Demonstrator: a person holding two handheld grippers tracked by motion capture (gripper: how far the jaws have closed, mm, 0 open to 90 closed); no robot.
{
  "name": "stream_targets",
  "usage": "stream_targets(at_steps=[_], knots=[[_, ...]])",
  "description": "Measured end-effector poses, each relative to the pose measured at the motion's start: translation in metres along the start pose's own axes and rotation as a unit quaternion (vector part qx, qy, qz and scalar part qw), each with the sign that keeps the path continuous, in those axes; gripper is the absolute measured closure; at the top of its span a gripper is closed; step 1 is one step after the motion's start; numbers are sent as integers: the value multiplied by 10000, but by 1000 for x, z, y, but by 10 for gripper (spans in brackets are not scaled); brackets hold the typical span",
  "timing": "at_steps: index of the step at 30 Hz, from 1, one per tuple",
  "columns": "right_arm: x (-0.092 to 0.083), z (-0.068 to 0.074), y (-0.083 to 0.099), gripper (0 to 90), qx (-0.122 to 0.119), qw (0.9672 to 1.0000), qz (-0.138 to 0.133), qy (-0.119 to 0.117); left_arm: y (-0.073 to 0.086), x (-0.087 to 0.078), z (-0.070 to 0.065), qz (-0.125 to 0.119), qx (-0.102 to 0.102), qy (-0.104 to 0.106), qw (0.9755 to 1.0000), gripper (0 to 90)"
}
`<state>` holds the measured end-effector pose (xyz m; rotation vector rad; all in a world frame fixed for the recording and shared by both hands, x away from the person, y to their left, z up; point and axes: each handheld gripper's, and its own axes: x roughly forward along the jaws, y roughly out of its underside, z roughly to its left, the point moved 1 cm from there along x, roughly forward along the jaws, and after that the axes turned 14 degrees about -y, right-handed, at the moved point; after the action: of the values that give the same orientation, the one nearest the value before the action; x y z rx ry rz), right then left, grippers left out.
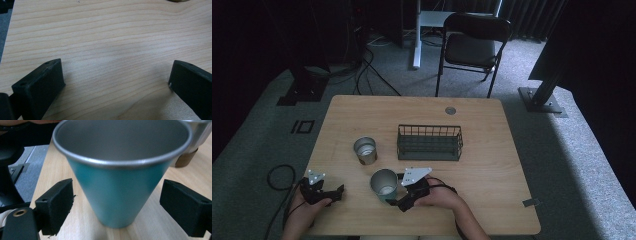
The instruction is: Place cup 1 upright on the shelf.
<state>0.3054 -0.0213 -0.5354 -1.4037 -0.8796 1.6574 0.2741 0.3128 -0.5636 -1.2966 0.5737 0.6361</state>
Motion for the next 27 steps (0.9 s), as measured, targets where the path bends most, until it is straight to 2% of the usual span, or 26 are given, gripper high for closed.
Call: stream_targets(at_steps=[6,10,15,20,27], knots=[[1,0,-2,116,-13,9999,-151,-29,0,0,0,-1,-3,0,10000,4],[3,-2,-5,116,-51,9992,-396,-19,0,0,0,-1,-1,0,10000,4],[5,-3,-6,115,60,9983,-577,-106,0,0,0,-1,-3,0,10000,4],[7,-3,-8,115,-14,9970,-770,-103,0,0,0,-1,-3,-1,10000,4],[9,-4,-9,115,-30,9957,-922,-69,0,0,0,0,-2,0,10000,4]])
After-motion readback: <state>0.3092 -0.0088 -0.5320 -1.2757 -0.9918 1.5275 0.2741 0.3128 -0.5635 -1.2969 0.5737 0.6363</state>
